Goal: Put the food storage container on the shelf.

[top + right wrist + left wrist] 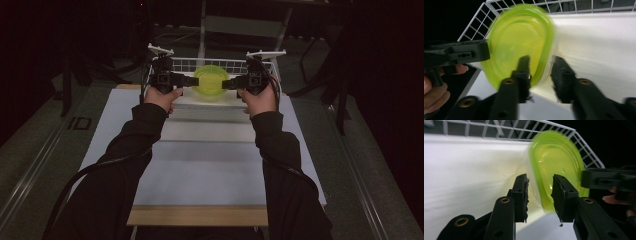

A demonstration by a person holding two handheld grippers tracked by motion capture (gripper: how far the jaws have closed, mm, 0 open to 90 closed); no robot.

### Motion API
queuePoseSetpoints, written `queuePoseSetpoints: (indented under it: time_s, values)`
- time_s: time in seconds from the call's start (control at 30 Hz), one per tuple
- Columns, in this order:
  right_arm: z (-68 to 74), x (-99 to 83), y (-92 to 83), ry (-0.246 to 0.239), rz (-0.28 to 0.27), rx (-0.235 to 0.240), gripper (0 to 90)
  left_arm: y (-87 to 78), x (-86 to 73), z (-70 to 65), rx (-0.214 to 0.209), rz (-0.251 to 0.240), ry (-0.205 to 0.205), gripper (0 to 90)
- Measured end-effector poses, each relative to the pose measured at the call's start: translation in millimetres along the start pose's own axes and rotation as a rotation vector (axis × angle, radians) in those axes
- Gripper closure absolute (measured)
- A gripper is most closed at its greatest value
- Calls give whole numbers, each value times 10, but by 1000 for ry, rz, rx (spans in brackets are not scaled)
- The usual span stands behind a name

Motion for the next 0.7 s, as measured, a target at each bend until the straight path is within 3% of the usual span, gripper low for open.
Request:
queuePoseSetpoints:
  time_s: [0.13,0.37,0.43,0.57,0.7]
  values:
    - [-13,32,51,-1,5,-2,617,26,-13,10,2,-9,1,601]
    - [-40,72,40,-58,-46,-29,474,-4,9,6,-2,-41,2,483]
    - [-45,75,-2,-77,-60,-44,453,-41,11,-5,5,-67,16,483]
    - [-27,70,-69,-110,-76,-57,438,-93,3,-18,-2,-75,26,483]
    - [32,10,-190,-155,-96,-61,438,-202,-71,-43,-1,-76,72,445]
Point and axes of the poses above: each handheld gripper's, and its own axes: y roughly forward along the jaws, x roughly out of its top, z roughly to its left, the point moved 1 cm from there along y, roughly forward along the jaws, and after that the axes turned 9 degrees about -y, right-handed, at the moved point
